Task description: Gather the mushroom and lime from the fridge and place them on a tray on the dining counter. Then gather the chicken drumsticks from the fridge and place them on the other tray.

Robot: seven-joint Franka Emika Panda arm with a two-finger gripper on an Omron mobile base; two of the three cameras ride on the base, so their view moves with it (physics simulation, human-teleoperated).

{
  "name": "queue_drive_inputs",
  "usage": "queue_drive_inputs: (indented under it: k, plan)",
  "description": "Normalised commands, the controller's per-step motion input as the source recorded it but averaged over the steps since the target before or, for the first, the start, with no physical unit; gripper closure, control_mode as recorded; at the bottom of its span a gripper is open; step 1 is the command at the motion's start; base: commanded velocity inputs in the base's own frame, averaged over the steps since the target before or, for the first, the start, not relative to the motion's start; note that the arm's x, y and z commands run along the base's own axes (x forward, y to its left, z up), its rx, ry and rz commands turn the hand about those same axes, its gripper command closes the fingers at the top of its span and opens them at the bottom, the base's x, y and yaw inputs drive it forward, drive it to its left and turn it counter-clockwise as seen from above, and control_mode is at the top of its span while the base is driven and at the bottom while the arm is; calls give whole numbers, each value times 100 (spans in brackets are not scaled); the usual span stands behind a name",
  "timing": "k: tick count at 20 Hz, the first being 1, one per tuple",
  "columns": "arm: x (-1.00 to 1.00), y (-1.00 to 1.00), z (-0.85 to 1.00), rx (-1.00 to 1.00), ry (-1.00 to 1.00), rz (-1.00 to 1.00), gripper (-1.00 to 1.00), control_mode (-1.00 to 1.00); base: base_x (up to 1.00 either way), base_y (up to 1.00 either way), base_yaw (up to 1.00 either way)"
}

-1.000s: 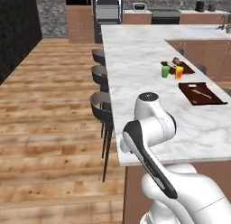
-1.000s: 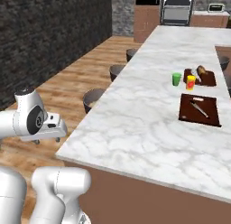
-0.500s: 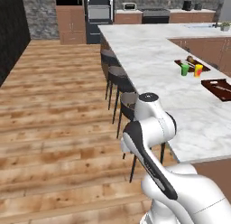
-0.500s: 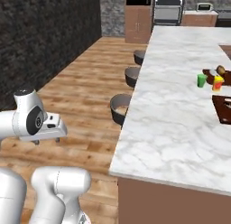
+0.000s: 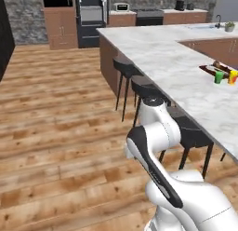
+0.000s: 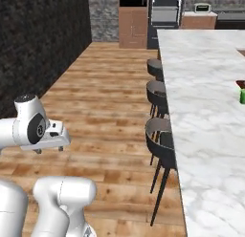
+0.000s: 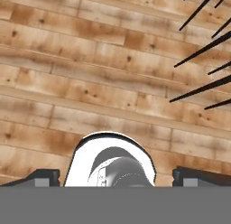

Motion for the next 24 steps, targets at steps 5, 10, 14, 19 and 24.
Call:
queue_drive_inputs:
  k: [5, 10, 14, 19, 24]
  plan:
    - [0, 0, 0, 0, 0, 0, -100, 100, 100, 86, -18]
    - [0, 0, 0, 0, 0, 0, -100, 100, 100, 65, -19]
    - [0, 0, 0, 0, 0, 0, -100, 100, 100, 49, -21]
    - [0, 0, 0, 0, 0, 0, -100, 100, 100, 48, -21]
    - [0, 0, 0, 0, 0, 0, -100, 100, 100, 54, -21]
